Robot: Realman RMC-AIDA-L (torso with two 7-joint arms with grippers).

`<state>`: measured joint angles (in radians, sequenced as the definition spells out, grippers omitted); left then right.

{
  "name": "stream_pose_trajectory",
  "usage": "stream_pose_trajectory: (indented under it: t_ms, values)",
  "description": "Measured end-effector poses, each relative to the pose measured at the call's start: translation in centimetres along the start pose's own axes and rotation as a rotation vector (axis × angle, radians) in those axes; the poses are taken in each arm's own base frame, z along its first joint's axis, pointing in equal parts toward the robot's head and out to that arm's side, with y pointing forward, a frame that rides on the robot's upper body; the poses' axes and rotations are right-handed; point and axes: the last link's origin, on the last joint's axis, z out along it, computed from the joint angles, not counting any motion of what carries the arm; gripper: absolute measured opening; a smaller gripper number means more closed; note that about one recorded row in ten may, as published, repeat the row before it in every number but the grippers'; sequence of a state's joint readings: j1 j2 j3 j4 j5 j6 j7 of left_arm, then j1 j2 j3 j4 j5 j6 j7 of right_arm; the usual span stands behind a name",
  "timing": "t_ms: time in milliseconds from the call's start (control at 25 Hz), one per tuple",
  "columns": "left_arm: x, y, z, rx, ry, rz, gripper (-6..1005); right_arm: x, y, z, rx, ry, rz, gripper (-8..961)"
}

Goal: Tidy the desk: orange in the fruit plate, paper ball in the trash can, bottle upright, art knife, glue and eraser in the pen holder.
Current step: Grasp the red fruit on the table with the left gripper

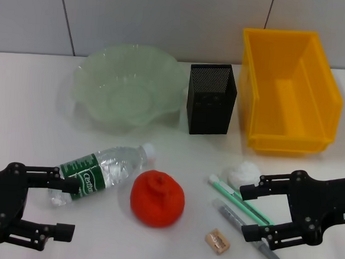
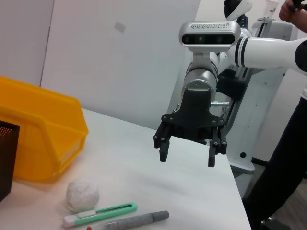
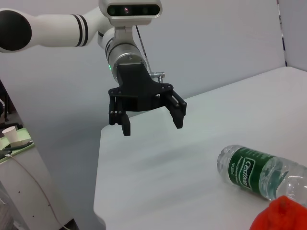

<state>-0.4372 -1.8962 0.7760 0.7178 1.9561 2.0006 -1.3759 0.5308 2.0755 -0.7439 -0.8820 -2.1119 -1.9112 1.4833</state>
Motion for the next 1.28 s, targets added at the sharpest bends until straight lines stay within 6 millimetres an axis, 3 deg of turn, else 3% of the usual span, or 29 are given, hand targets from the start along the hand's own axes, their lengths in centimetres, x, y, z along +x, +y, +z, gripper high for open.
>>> stream_pose_trajectory:
  t_ms: [560,880,960,1000,1080,1160,1280]
  values:
    - [0.1,-0.1,-0.1,0.008,-0.001,0.000,812,0.0,0.1,0.0,-0.004,-0.004,0.000,751]
    - [1.0,-0.3,-1.2,0.063,-0.034,-0.012,806,0.2,0.1,-0.4,0.009,-0.007,0.011,749]
    - [1.4,-0.4,-1.3,0.078,-0.043,-0.009,805,0.2,0.1,-0.4,0.011,-0.007,0.011,748]
    - [2.9,-0.5,-1.8,0.120,-0.079,-0.002,804,0.2,0.1,-0.5,0.011,-0.006,0.011,748]
    - [3.3,-0.5,-1.8,0.129,-0.091,-0.002,803,0.2,0.1,-0.5,0.013,-0.004,0.011,747]
    - [4.9,-0.7,-1.9,0.159,-0.138,-0.007,801,0.2,0.0,-0.6,0.020,-0.002,0.012,747]
    - [5.5,-0.7,-1.6,0.168,-0.157,-0.011,799,0.4,-0.1,-0.7,0.026,0.007,0.018,746]
